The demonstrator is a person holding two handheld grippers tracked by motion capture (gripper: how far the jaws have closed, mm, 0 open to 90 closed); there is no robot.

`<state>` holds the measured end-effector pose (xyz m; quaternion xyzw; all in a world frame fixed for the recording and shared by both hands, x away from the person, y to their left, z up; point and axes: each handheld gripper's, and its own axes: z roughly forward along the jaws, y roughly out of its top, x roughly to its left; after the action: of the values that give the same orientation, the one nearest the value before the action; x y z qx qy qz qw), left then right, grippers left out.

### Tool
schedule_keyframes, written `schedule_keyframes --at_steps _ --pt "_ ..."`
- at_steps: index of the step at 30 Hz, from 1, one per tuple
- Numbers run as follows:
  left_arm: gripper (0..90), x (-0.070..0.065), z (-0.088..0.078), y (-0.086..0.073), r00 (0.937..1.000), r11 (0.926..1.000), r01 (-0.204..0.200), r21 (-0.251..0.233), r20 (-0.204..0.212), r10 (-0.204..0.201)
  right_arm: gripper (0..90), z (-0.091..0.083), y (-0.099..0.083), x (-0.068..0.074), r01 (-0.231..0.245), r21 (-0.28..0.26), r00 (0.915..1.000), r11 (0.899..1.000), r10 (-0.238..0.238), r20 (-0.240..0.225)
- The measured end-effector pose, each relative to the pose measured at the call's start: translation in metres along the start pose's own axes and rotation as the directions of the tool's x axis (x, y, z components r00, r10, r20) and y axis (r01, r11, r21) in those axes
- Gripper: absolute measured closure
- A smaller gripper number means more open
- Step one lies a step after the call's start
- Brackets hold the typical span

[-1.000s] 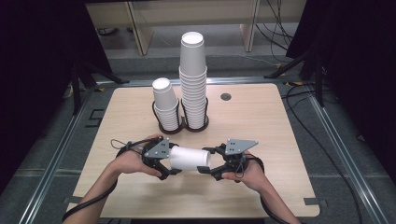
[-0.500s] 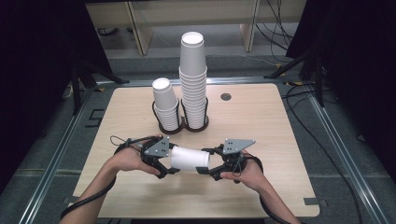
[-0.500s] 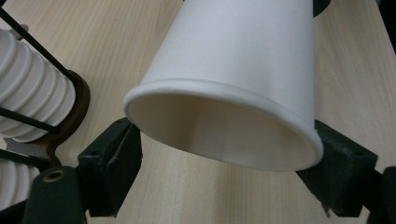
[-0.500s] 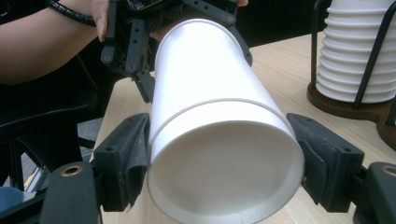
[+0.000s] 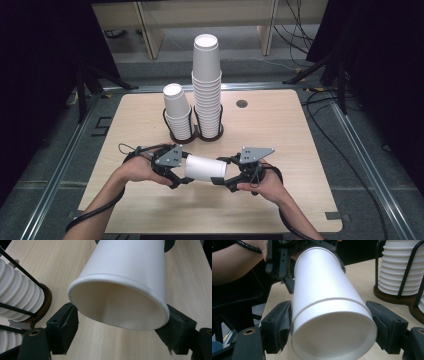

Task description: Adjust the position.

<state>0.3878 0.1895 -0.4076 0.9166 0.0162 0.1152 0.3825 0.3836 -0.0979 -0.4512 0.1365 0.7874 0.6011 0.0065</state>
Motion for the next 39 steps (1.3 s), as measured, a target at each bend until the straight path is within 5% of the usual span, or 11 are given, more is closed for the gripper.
schedule_keyframes --at_steps 4,39 --pt "22.9 0.0009 0.0020 -0.0004 1.0000 1.0000 -0.002 0.002 0.007 0.002 23.9 0.0009 -0.0021 0.0006 -0.030 -0.006 0.9995 1.000 0.030 -0.013" --pt "24.5 0.0054 0.0004 -0.0002 0.9996 0.9982 -0.026 0.054 0.014 0.025 15.7 -0.0071 0.0059 -0.0021 0.020 0.021 0.9989 1.000 -0.021 0.043"
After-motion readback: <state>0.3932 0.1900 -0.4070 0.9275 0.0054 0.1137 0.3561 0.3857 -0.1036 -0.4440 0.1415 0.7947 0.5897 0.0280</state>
